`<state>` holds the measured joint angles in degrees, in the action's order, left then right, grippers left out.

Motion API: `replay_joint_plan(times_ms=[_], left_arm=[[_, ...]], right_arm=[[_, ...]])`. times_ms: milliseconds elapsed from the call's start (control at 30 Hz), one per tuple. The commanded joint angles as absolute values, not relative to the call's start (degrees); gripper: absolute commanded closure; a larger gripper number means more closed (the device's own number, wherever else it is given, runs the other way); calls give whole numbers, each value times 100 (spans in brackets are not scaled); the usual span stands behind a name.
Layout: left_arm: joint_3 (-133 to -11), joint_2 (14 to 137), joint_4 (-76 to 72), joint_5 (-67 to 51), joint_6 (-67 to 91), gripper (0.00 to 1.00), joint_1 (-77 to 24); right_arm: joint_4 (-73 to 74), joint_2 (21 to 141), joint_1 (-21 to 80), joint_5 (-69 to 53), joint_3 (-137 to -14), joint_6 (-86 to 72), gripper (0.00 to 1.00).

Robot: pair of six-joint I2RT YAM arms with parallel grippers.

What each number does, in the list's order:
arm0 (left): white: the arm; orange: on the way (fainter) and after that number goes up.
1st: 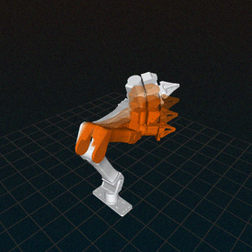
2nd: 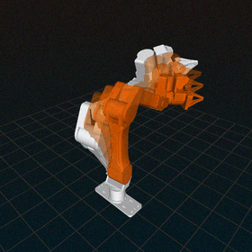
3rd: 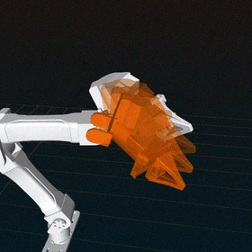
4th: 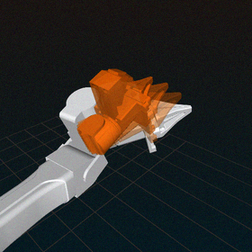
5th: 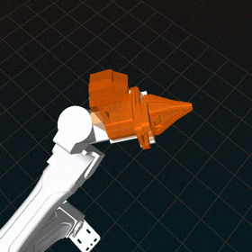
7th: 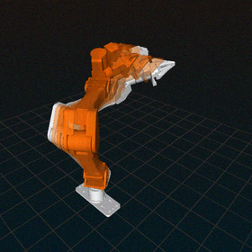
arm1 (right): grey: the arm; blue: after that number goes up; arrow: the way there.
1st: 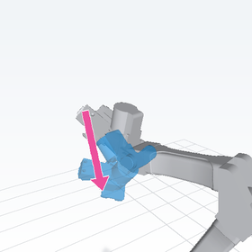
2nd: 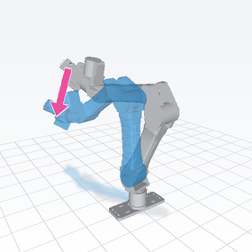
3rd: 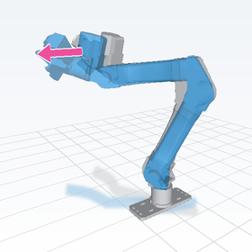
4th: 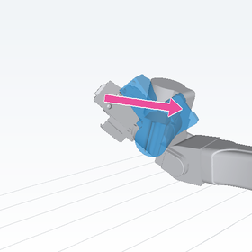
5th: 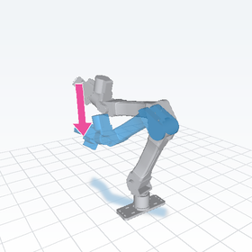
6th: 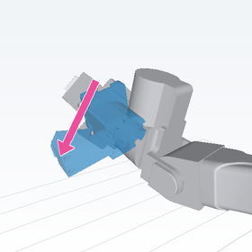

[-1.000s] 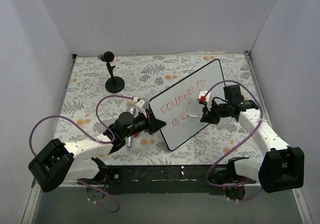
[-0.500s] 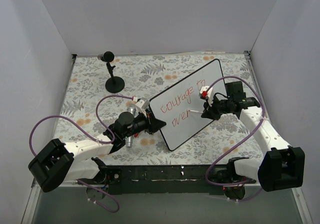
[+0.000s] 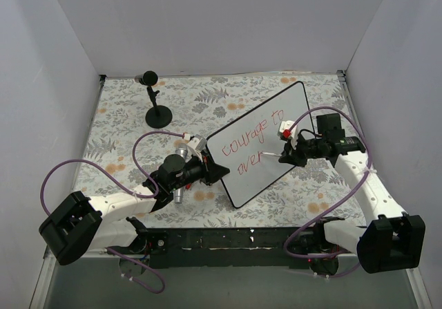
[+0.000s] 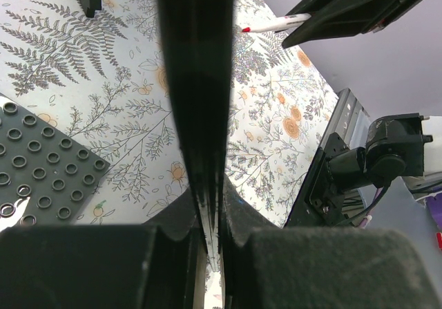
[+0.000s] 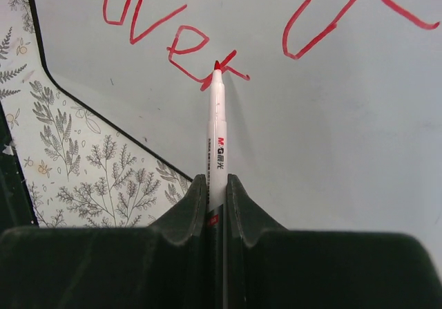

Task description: Write a sentence on the whiteboard

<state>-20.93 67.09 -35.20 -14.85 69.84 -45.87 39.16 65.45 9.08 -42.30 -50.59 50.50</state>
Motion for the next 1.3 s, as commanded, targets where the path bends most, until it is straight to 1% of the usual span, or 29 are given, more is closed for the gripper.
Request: replay_joint_plan(times_ms=[0,433,767,1267], left_arm=[[-2039,6609,-3524,-1679,6750,100,-4623],[-2004,6583,-3533,-1696,6750,100,-4623],[-2013,6583,-3533,-1705,6741,100,-4623],[-2021,6583,-3551,-1705,6741,100,-4623]], right_arm=[[4026,6240,879,-4325,-5116,5247,99],[3938,6275,404,-4359,-4992,5300,99],[3753,6486,396,-4597,-4904,5274,99],[3445,6662,396,-4342,-4878,4931,99]])
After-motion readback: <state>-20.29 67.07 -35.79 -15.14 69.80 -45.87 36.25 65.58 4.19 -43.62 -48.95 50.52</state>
